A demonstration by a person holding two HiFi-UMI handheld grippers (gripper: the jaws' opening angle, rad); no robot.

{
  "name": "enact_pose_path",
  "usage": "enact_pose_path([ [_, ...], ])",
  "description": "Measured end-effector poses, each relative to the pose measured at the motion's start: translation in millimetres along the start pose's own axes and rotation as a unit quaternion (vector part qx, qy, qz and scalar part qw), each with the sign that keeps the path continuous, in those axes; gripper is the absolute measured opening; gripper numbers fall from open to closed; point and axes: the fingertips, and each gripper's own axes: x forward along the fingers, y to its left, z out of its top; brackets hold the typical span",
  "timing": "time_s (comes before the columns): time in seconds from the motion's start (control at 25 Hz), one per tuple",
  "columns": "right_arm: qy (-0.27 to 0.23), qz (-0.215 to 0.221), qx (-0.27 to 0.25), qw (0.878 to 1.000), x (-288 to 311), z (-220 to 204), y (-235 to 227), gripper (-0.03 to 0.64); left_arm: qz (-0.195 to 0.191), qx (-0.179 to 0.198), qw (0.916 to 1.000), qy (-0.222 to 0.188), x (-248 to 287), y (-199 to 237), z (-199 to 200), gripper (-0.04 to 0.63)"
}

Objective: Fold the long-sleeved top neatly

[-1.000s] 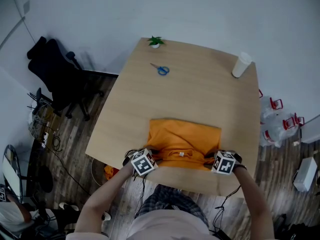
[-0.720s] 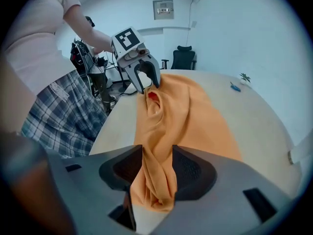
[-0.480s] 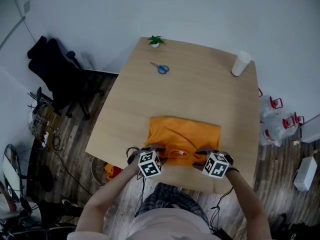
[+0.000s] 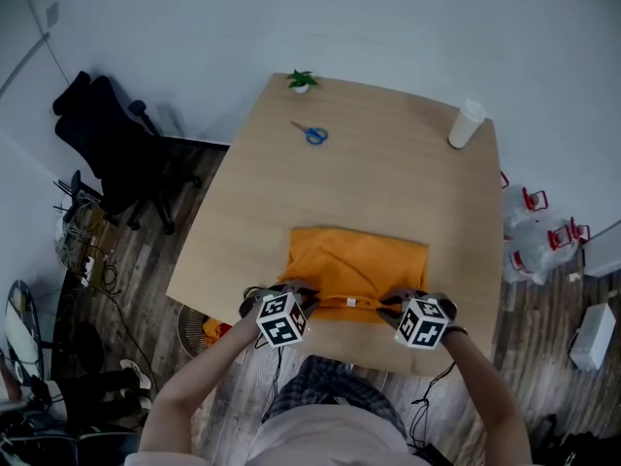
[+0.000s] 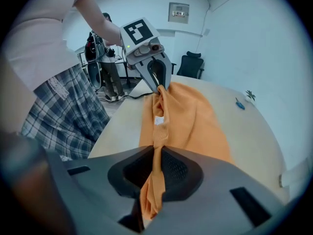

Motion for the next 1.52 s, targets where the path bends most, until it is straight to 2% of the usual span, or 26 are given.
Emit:
enact_pose_path([
  [0.2, 0.018, 0.025, -0.017, 0.999, 0.9, -8.6, 23.1, 0.049, -0.029, 0.013, 0.9994, 0.010, -6.0, -25.6, -0.2, 0.038],
  [0.48, 0.051, 0.053, -0.002, 0.997, 19.8, -28.0, 39.5, 0.064, -0.071, -0.004, 0.9960, 0.054, 21.4, -58.3, -20.5, 0.048],
  [0.56, 0.060, 0.063, 0.009, 0.996, 24.7, -33.5, 42.2, 0.083, -0.088, -0.013, 0.9941, 0.062, 28.5, -64.8, -25.9, 0.077],
  [0.64, 0.069, 0.077, 0.021, 0.994, 28.5, -37.9, 46.3, 0.131, -0.103, -0.026, 0.9921, 0.066, 32.9, -69.0, -30.5, 0.128],
  [0.72, 0.071, 0.089, 0.034, 0.993, 30.8, -38.7, 50.4, 0.168, -0.115, -0.042, 0.9904, 0.064, 32.9, -71.2, -32.1, 0.152],
  [0.88, 0.069, 0.106, 0.052, 0.991, 32.9, -37.5, 53.9, 0.208, -0.133, -0.056, 0.9875, 0.064, 30.5, -73.4, -31.2, 0.206],
  [0.96, 0.062, 0.109, 0.062, 0.990, 31.2, -35.7, 53.2, 0.212, -0.137, -0.057, 0.9870, 0.061, 30.5, -74.5, -29.2, 0.209],
  [1.12, 0.022, 0.097, 0.090, 0.991, 15.1, -22.5, 40.8, 0.212, -0.130, -0.077, 0.9881, 0.027, 17.7, -64.1, -16.0, 0.209],
  [1.32, -0.064, 0.032, 0.149, 0.986, -28.9, 0.9, -1.5, 0.210, -0.109, -0.160, 0.9796, -0.056, -17.1, -24.6, 13.2, 0.207],
  [1.44, -0.131, -0.033, 0.208, 0.969, -62.0, 6.3, -36.5, 0.193, -0.081, -0.206, 0.9687, -0.111, -38.4, 6.9, 31.1, 0.171],
  [1.52, -0.184, -0.085, 0.258, 0.945, -87.2, 6.3, -59.8, 0.178, -0.043, -0.239, 0.9572, -0.158, -54.5, 32.1, 41.6, 0.132],
])
